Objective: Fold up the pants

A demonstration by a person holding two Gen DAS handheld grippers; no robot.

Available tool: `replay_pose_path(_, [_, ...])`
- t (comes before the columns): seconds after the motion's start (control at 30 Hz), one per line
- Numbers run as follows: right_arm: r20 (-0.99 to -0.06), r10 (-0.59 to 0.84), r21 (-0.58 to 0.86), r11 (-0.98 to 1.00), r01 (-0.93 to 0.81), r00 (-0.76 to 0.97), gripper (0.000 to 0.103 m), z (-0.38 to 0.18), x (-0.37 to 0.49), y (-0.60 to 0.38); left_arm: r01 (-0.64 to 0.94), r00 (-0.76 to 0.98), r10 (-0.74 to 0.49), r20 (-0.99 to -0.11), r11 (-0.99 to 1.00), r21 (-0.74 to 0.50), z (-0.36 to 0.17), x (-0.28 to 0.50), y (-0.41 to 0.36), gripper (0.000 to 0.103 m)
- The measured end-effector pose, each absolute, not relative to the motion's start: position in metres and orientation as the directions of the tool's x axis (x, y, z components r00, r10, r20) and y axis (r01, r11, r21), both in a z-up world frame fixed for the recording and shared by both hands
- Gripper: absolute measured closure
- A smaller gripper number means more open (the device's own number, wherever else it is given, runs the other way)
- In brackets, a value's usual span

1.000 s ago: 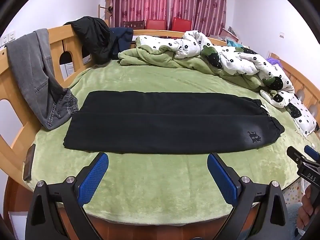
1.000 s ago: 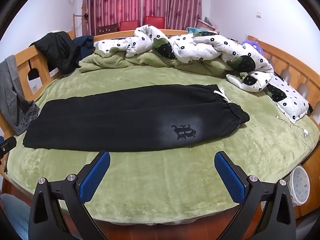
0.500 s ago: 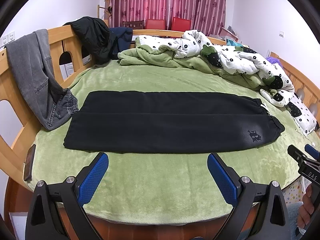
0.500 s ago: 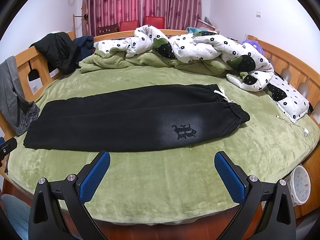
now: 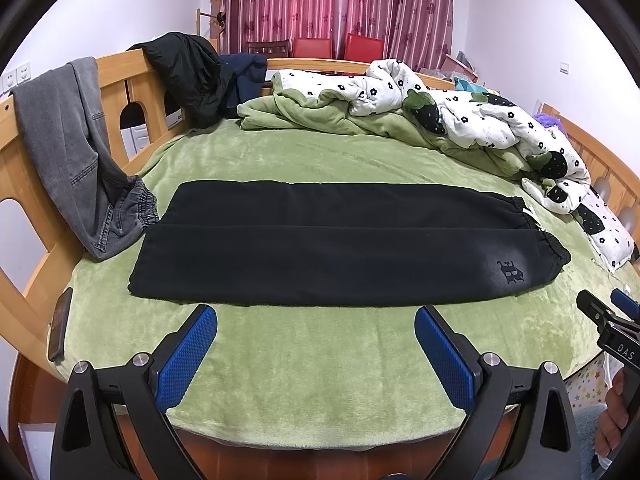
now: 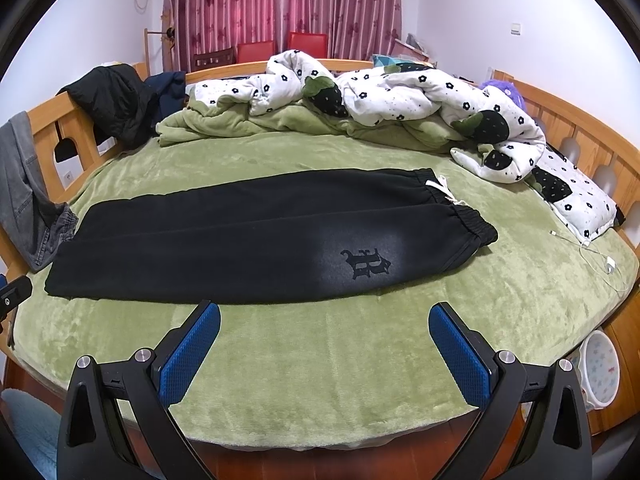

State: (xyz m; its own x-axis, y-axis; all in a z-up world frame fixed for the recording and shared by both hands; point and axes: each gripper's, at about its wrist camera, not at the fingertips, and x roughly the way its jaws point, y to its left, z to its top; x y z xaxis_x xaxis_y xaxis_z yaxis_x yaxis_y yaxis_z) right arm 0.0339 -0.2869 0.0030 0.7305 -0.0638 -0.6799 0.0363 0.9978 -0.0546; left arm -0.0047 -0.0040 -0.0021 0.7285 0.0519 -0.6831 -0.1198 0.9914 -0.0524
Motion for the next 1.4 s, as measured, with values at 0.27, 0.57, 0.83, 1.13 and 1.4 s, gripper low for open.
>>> replay_pose_path(0.27, [-0.680,-0.065,-0.056,0.998,0.037,0.730,0.001,0.0032,0.0341,-0.2868,-0.119,0.729,0.052,-0.682,0.992,-0.051,-0.0021,-0.0047,-0.0042,0.003])
replay_pose_path(0.57, [-0.680,-0.067,-0.058,0.998,0.037,0.730,0.001,0.0035,0.0337,-0.2868,-0.121,0.728,0.053,-0.684,0.991,-0.051,-0.0016,-0.0044,-0.0049,0.003])
replay_pose_path(0.83, [-0.679,-0.067,-0.059,0.998,0.037,0.731,0.001,0.0037,0.0337,-0.2869,-0.119,0.729,0.052,-0.683,0.991,-0.052,-0.0013,-0.0042,-0.0052,0.003])
replay_pose_path(1.13, [-0.680,-0.070,-0.062,0.997,0.037,0.730,0.001,0.0035,0.0337,-0.2868,-0.121,0.729,0.054,-0.683,0.991,-0.052,-0.0012,-0.0043,-0.0057,0.003])
replay_pose_path(1.4, [-0.681,-0.069,-0.062,0.997,0.037,0.729,0.001,0.0043,0.0335,-0.2862,-0.109,0.730,0.040,-0.682,0.992,-0.058,-0.0017,-0.0073,-0.0072,0.003])
